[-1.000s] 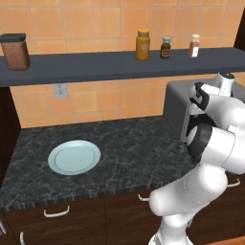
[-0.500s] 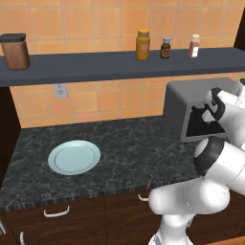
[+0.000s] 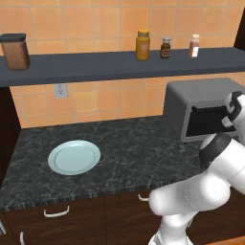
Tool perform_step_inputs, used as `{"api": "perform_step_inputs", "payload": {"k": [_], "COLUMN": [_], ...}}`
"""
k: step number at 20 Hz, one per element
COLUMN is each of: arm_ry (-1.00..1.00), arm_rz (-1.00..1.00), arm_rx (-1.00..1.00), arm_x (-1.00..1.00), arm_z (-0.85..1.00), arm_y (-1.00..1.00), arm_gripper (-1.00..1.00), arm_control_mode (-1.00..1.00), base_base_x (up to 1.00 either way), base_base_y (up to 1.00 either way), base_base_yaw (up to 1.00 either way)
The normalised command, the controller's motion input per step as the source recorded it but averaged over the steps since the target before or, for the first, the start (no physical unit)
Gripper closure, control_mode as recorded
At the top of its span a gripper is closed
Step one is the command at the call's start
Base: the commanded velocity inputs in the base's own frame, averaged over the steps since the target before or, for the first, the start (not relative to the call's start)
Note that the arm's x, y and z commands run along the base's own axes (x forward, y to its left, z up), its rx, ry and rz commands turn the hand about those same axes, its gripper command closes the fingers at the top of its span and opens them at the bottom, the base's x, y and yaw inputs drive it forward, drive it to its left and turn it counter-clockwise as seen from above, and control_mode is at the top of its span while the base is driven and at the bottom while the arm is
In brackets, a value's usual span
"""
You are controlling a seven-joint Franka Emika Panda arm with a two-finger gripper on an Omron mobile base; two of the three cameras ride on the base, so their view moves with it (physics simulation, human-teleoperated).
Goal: Pick up the kebab skewer and baguette bread, and place them inside the toaster oven. Close the toaster oven door and start by setting the timer.
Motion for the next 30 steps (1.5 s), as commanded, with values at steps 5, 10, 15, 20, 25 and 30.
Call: {"api": "perform_step_inputs", "payload": {"k": [5,10,15,20,25,30], "arm_ry": [0.0,0.0,-0.05,-0.34,-0.35,-0.31], "arm_rz": [0.12,0.22,0.26,0.03,0.0,0.0], "arm_rx": [-0.01,-0.06,-0.12,-0.01,0.0,0.0], "arm_x": [-0.01,0.0,-0.13,-0.1,0.0,0.01], "arm_z": [0.17,0.04,-0.02,-0.07,-0.05,-0.17], "arm_y": [-0.94,-0.84,-0.63,0.0,0.0,0.0], "arm_gripper": [-1.0,-1.0,-1.0,-1.0,-1.0,-1.0], "arm_control_mode": [-1.0,-1.0,-1.0,-1.0,-1.0,-1.0], "base_base_x": [0.0,0.0,0.0,0.0,0.0,0.0], "base_base_y": [0.0,0.0,0.0,0.0,0.0,0.0], "base_base_yaw": [0.0,0.0,0.0,0.0,0.0,0.0]}}
